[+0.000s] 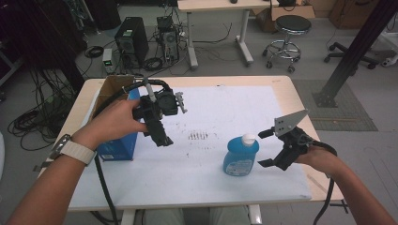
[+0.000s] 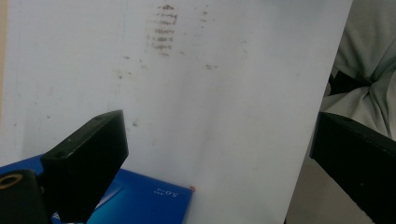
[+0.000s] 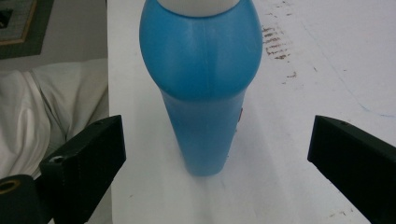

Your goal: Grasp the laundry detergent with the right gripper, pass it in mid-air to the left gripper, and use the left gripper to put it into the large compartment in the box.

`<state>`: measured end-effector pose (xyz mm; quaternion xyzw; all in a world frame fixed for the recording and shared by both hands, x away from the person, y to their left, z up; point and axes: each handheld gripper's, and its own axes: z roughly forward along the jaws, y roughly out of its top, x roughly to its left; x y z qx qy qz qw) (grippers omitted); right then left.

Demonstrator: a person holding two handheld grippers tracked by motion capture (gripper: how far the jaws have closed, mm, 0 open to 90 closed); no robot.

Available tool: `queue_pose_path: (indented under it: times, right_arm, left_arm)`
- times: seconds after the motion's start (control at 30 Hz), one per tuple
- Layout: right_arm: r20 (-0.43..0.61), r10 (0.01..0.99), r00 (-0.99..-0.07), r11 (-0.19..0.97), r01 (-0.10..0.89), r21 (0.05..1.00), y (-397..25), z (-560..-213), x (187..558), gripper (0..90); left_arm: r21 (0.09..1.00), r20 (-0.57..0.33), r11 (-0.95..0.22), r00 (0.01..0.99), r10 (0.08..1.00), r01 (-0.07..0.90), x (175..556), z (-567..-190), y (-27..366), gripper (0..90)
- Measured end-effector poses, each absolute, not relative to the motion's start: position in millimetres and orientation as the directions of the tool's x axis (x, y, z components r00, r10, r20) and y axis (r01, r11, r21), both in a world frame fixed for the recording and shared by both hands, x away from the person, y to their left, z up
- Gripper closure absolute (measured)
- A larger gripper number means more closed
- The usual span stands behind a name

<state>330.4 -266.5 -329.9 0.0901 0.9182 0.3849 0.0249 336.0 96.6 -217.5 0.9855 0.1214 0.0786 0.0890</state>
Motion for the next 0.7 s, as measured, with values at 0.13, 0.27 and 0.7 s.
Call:
queue_pose_path:
  times: [0.13,0.27,0.7]
  right_arm:
    - [0.031,0.186,-0.982,0.676,0.151,0.721,-265.5,-336.2,330.8,4.1]
    - [0.036,0.19,-0.981,0.666,0.156,0.73,-264.7,-341.6,331.3,4.2]
    - [0.044,0.184,-0.982,0.635,0.152,0.757,-261.7,-353.7,332.8,4.1]
  left_arm:
    - [0.191,0.134,-0.955,0.958,0.253,0.226,336.1,-217.7,96.8,4.8]
    - [0.186,0.132,-0.956,0.958,0.254,0.228,336.2,-218.2,97.9,4.7]
    - [0.184,0.128,-0.955,0.958,0.259,0.233,336.7,-220.3,98.5,4.8]
